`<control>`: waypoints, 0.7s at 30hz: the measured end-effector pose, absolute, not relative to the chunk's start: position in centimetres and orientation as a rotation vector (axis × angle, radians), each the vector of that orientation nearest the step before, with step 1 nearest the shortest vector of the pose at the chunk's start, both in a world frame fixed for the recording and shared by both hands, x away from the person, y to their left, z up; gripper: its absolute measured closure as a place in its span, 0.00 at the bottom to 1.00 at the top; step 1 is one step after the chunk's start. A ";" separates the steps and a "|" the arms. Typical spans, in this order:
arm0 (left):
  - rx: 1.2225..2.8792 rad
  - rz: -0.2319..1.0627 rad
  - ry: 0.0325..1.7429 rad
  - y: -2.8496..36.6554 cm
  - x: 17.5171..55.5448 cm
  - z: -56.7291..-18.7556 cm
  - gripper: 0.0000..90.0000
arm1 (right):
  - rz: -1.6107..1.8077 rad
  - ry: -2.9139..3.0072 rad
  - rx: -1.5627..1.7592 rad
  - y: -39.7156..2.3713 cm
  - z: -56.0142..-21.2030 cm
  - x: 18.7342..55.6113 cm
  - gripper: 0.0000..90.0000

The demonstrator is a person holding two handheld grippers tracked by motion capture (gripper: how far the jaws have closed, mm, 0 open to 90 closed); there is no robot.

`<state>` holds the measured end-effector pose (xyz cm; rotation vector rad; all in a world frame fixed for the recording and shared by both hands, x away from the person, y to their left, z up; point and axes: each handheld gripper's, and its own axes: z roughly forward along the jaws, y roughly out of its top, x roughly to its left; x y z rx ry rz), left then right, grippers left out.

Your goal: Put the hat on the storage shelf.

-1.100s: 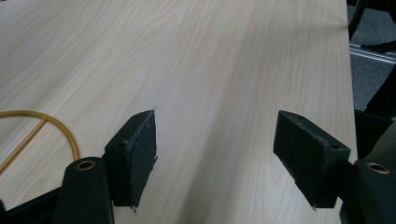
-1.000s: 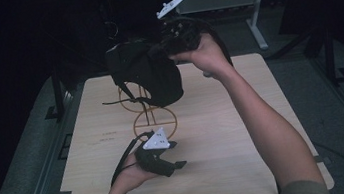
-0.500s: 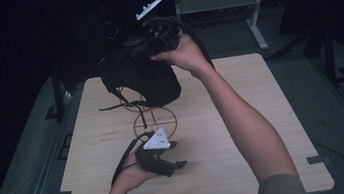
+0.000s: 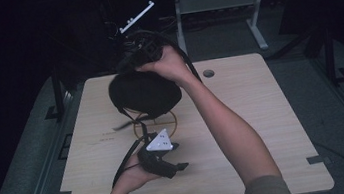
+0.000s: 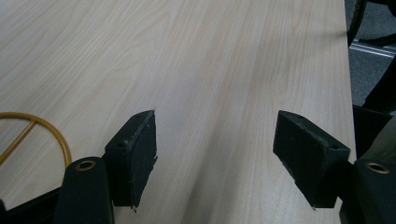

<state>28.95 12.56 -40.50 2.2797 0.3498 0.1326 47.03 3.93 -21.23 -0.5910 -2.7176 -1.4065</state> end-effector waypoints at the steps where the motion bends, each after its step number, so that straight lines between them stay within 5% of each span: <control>1: 2.277 0.137 0.351 12.6 29.0 -40.5 0.33 | -1.392 -2.759 -0.593 4.1 -21.4 47.1 0.60; 21: 2.270 0.147 0.380 13.0 28.9 -40.8 0.33 | -1.440 -2.745 -0.704 -1.2 -21.7 45.9 0.43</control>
